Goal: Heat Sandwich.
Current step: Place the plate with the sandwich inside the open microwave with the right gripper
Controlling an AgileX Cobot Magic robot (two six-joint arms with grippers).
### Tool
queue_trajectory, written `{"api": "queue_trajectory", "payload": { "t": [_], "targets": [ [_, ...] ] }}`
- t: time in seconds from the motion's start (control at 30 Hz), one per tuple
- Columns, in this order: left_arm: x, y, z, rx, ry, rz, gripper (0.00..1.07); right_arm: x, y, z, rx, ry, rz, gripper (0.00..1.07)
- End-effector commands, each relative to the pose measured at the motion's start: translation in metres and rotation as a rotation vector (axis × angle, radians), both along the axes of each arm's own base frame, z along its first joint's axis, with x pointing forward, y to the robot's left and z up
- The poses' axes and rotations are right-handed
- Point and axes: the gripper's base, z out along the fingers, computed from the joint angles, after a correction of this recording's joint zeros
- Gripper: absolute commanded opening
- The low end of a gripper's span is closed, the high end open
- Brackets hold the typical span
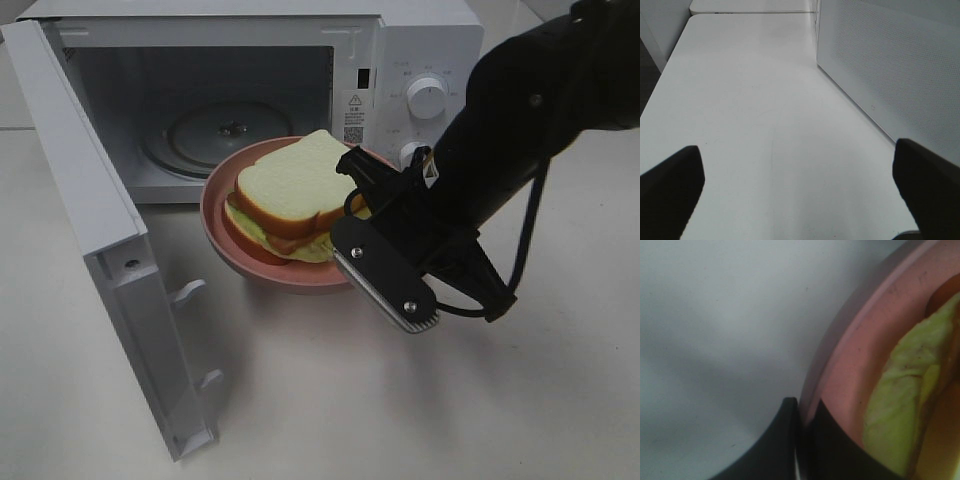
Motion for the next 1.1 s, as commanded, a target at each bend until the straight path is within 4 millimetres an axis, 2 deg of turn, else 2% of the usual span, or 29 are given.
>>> {"api": "queue_trajectory", "payload": {
  "t": [0.03,0.4,0.87,1.1],
  "targets": [
    [-0.003,0.000,-0.001,0.003,-0.021,0.001,0.98,0.011,0.007,0.003,0.023,-0.016,-0.023,0.00],
    [-0.003,0.000,-0.001,0.003,-0.021,0.001,0.98,0.041,0.030,0.004,0.043,-0.031,-0.040,0.00],
    [-0.003,0.000,-0.001,0.003,-0.021,0.001,0.98,0.064,0.047,-0.001,0.024,0.003,-0.074,0.01],
    [-0.003,0.000,-0.001,0.003,-0.021,0.001,0.98,0.083,0.061,-0.001,0.015,0.028,-0.119,0.01]
  ]
}}
